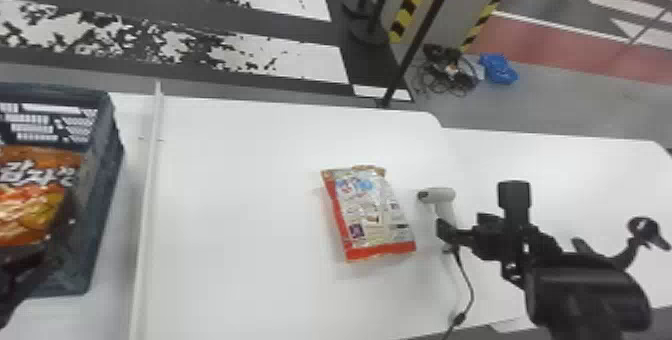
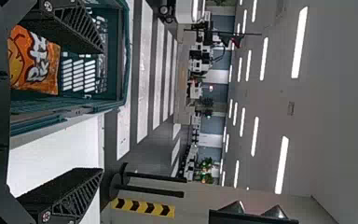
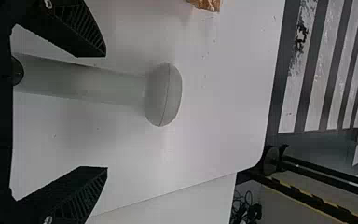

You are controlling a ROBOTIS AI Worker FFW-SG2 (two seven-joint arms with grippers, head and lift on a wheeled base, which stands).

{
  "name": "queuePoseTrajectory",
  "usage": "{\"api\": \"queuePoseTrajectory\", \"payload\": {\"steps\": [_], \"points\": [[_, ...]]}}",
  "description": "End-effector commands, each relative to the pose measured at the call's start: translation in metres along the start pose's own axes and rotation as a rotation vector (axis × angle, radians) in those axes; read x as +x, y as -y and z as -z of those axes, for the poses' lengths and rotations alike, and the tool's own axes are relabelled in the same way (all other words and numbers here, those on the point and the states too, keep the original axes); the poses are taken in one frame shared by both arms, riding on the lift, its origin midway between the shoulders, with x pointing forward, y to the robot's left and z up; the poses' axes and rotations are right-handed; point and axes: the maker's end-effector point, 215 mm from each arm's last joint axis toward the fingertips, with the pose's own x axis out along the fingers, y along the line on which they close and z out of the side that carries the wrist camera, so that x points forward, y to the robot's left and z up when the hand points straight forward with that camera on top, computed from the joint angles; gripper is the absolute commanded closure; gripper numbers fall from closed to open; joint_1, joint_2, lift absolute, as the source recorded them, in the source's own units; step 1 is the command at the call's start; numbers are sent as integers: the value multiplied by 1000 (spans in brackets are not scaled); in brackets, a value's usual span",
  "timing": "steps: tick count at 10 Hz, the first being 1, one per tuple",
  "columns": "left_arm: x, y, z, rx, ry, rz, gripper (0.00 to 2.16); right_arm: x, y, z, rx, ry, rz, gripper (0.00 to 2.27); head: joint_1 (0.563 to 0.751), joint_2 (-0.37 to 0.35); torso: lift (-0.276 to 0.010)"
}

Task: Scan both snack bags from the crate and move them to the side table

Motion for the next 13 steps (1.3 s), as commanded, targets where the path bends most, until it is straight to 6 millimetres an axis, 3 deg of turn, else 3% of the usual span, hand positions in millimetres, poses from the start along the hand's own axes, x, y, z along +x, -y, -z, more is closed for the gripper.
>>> {"api": "queuePoseTrajectory", "payload": {"steps": [1,3,4,5,6,9,13], "points": [[0,1,0,-2,0,1,97,7,-1,0,-11,-12,-15,140,695,-350,-75],[0,1,0,-3,1,0,97,15,-4,-7,-24,-18,-38,424,695,-350,-75],[-1,2,0,-3,-1,-1,97,17,-7,-9,-48,-29,-47,961,695,-350,-75],[-2,1,1,-2,-2,-2,97,19,-7,-6,-55,-52,-43,1663,695,-350,-75],[-2,0,1,-1,-2,-5,97,19,-8,-1,-52,-71,-41,2064,695,-350,-75],[-2,0,1,-3,-2,-4,100,12,-10,-6,-77,-64,-39,2250,695,-350,-75],[-3,1,-2,-3,3,-6,100,-30,-26,-11,-2,-45,-57,2250,695,-350,-75]]}}
